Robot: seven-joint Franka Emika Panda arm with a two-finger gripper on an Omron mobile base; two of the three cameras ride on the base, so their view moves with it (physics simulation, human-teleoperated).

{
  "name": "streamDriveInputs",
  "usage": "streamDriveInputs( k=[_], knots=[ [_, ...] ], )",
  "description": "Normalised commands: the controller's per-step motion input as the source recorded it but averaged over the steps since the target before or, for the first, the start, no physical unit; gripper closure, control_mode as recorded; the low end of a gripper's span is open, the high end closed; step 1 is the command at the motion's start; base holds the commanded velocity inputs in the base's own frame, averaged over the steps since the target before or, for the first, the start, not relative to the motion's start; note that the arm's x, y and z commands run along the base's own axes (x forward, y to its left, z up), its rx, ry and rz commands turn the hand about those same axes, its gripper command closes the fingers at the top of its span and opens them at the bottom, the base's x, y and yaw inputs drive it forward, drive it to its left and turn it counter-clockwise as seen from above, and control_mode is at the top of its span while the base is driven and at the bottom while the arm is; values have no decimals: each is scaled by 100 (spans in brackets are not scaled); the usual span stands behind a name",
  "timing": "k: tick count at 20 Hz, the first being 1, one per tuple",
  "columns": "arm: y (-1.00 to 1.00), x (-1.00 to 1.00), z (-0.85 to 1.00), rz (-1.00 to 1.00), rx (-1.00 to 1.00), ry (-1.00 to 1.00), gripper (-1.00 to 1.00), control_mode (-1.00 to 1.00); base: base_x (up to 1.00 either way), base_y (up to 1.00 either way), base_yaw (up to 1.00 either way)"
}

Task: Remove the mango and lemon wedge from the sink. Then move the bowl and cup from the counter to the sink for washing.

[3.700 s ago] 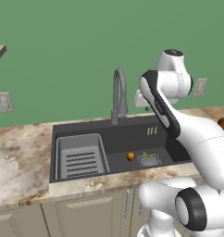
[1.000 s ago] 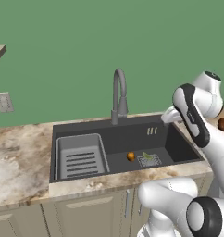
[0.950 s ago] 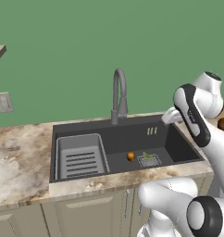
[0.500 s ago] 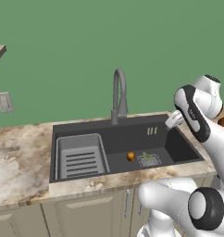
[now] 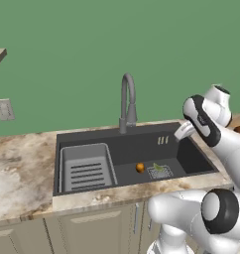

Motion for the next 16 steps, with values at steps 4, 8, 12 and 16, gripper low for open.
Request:
streamDriveInputs(
  k=[4, 8, 12, 16],
  knots=[
    [3, 21, -28, 0, 8, 1, -100, -100, 0, 0, 0],
    [7, 24, -28, 0, 5, 5, -100, -100, 0, 0, 0],
    [11, 29, -26, 0, 0, 4, -100, -100, 0, 0, 0],
    [4, 28, -25, -3, 0, 5, -100, -100, 0, 0, 0]
  ],
)
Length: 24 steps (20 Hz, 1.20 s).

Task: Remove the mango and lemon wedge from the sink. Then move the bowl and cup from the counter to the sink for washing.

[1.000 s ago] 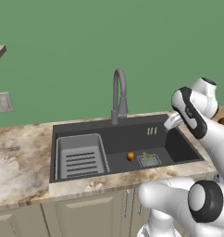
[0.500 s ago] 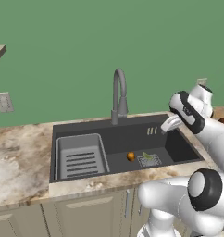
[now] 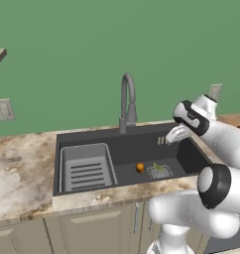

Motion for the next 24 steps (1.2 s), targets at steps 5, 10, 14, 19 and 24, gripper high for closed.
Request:
streamDriveInputs(
  k=[5, 10, 14, 19, 24],
  knots=[
    [2, 25, -26, -5, 0, 2, -100, -100, 0, 0, 0],
    [0, 26, -29, -4, 0, 1, -100, -100, 0, 0, 0],
    [1, 23, -28, -4, 0, 0, -100, -100, 0, 0, 0],
    [4, 14, -29, -9, 0, -4, -100, -100, 0, 0, 0],
    [4, 8, -26, -20, 0, -7, -100, -100, 0, 0, 0]
  ],
)
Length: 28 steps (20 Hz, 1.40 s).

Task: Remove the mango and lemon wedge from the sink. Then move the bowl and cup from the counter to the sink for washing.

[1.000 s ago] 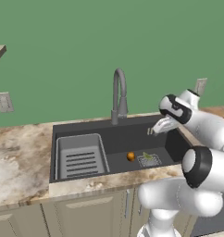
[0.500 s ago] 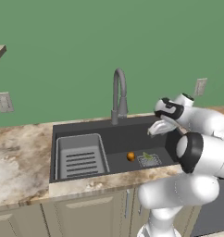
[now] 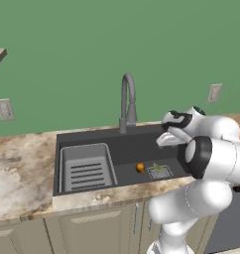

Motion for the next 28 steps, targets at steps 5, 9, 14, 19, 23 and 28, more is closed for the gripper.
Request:
streamDriveInputs(
  k=[5, 9, 14, 19, 23, 28],
  knots=[
    [8, 12, -22, -21, 0, -6, -100, -100, 0, 0, 0],
    [9, 15, -18, -17, 0, -3, -100, -100, 0, 0, 0],
    [6, 18, -16, -7, 0, -2, -100, -100, 0, 0, 0],
    [0, 19, -16, 0, 0, 0, -100, -100, 0, 0, 0],
    [0, 15, -15, 0, 0, 0, -100, -100, 0, 0, 0],
    [1, 9, -15, 0, 0, 0, -100, -100, 0, 0, 0]
  ],
)
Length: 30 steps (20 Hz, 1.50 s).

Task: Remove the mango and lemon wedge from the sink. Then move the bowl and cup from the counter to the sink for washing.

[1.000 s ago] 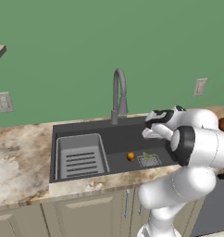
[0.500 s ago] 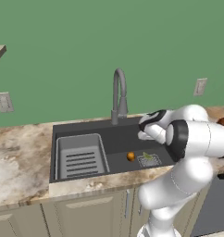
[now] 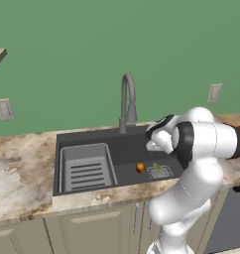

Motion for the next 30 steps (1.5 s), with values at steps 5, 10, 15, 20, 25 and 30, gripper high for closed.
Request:
streamDriveInputs(
  k=[5, 10, 15, 20, 25, 30],
  knots=[
    [5, 10, -17, 0, 0, 0, -100, -100, 0, 0, 0],
    [6, 12, -20, 0, 0, 0, -100, -100, 0, 0, 0],
    [7, 7, -20, 0, 1, 0, -100, -100, 0, 0, 0],
    [4, 4, -19, 0, 3, 2, -100, -100, 0, 0, 0],
    [2, 7, -21, 0, 2, 4, -100, -100, 0, 0, 0],
    [3, 9, -17, 0, 2, 6, -100, -100, 0, 0, 0]
  ],
)
